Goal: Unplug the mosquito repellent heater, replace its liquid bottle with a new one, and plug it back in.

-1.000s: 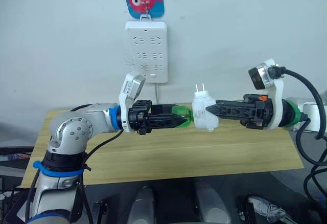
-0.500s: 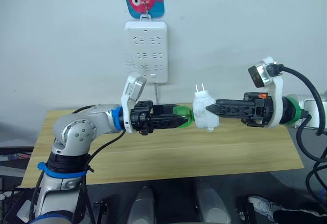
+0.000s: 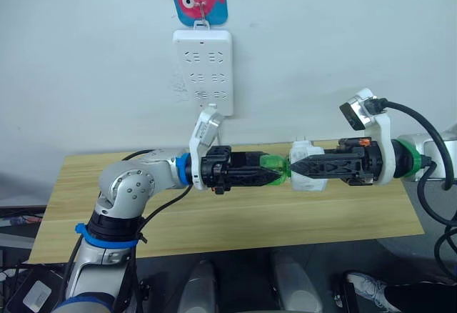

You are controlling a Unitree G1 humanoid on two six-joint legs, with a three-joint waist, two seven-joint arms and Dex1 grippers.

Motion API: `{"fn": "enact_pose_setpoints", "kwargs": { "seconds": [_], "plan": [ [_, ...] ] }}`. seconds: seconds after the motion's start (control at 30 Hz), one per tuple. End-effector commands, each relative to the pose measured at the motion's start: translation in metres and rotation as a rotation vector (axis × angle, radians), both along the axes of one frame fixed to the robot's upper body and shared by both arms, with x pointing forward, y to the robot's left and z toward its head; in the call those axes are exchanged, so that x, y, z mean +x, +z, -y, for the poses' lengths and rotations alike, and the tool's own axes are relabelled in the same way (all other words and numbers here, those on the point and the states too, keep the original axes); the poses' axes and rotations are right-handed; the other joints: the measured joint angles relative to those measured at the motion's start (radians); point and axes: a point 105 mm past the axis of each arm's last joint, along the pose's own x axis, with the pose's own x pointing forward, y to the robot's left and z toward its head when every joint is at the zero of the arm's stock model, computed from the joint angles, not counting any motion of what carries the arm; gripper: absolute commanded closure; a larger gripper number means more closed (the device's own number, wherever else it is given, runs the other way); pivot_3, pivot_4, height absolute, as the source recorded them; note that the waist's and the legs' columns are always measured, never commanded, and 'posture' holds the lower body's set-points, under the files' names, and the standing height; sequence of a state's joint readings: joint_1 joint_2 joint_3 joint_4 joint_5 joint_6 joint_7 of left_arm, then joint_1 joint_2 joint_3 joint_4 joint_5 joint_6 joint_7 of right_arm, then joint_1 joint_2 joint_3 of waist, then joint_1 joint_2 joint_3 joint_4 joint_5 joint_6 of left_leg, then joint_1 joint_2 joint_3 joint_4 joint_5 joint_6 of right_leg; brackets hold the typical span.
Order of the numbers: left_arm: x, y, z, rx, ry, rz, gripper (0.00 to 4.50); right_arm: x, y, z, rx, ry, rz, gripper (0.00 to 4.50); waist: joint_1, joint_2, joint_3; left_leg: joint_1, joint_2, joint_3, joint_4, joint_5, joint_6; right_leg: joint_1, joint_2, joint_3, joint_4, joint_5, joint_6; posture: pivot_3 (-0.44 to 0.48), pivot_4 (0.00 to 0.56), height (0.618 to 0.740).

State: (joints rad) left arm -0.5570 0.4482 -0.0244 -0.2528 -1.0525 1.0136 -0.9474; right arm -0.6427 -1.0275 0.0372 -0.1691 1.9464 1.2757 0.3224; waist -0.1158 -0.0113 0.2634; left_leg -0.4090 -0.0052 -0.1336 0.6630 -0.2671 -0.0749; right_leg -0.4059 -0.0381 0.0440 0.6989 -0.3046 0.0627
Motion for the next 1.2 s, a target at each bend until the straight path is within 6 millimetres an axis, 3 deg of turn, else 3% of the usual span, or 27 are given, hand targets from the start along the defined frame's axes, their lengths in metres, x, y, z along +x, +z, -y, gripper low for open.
{"fn": "enact_pose_setpoints", "kwargs": {
  "seconds": [0.03,0.27,0.37,0.53,0.63,0.73,0.93,1.07,1.2],
  "plan": [
    [0.004,0.014,-0.003,-0.070,0.025,0.012,2.24,-0.004,0.004,0.004,-0.006,-0.006,0.009,0.00,0.000,0.000,0.000,0.000,0.000,0.000,0.000,0.000,0.000,0.000,0.000,0.000,0.000,0.000,0.000,-0.186,0.199,0.734],
    [0.012,0.019,-0.005,-0.103,0.069,-0.011,2.24,-0.018,-0.007,0.009,-0.078,-0.012,0.108,0.00,0.001,0.000,0.000,0.000,0.000,0.000,0.000,0.000,0.000,0.000,0.000,0.000,0.000,0.000,0.000,-0.192,0.197,0.734],
    [0.015,0.021,-0.007,-0.102,0.073,-0.017,2.24,-0.024,-0.018,0.010,-0.156,-0.013,0.219,0.56,0.001,0.000,0.000,0.000,0.000,0.000,0.000,0.000,0.000,0.000,0.000,0.000,0.000,0.000,0.000,-0.198,0.197,0.734],
    [0.018,0.025,-0.013,-0.093,0.056,-0.036,2.24,-0.021,-0.031,0.031,-0.213,-0.088,0.379,2.39,0.003,0.000,0.000,0.000,0.000,0.000,0.001,0.000,0.000,0.000,0.000,0.000,0.000,0.000,0.000,-0.208,0.198,0.734],
    [0.013,0.029,-0.016,-0.081,-0.012,-0.082,2.24,0.008,-0.027,0.057,-0.251,-0.202,0.447,3.47,-0.002,0.000,0.000,0.000,-0.001,0.000,0.001,0.000,0.000,0.000,0.000,0.000,0.000,0.001,0.001,-0.222,0.196,0.734],
    [0.009,0.030,-0.017,-0.064,-0.052,-0.104,2.24,0.028,-0.023,0.061,-0.262,-0.232,0.528,4.50,-0.018,0.001,-0.001,0.001,-0.001,0.001,0.002,0.000,0.000,0.001,0.000,0.001,0.001,0.001,0.002,-0.232,0.195,0.734],
    [0.003,0.035,-0.016,-0.047,-0.120,-0.133,2.24,0.053,-0.024,0.032,-0.195,-0.135,0.597,4.50,-0.046,0.001,-0.001,0.001,0.000,0.001,0.001,0.000,0.000,0.000,0.001,0.001,0.000,0.001,0.002,-0.228,0.192,0.734],
    [0.003,0.035,-0.015,-0.039,-0.118,-0.135,2.24,0.046,-0.019,0.011,-0.131,-0.042,0.591,4.50,-0.047,0.001,-0.001,0.001,0.000,0.000,0.001,0.000,0.000,0.000,0.000,0.000,0.000,0.001,0.002,-0.222,0.190,0.734],
    [0.013,0.033,-0.016,-0.050,-0.033,-0.108,2.24,0.021,-0.008,-0.005,-0.043,0.055,0.544,4.50,-0.047,0.001,-0.001,0.000,-0.001,0.000,0.001,0.000,0.000,0.000,-0.001,0.000,0.000,0.001,0.002,-0.210,0.189,0.734]
  ]
}}
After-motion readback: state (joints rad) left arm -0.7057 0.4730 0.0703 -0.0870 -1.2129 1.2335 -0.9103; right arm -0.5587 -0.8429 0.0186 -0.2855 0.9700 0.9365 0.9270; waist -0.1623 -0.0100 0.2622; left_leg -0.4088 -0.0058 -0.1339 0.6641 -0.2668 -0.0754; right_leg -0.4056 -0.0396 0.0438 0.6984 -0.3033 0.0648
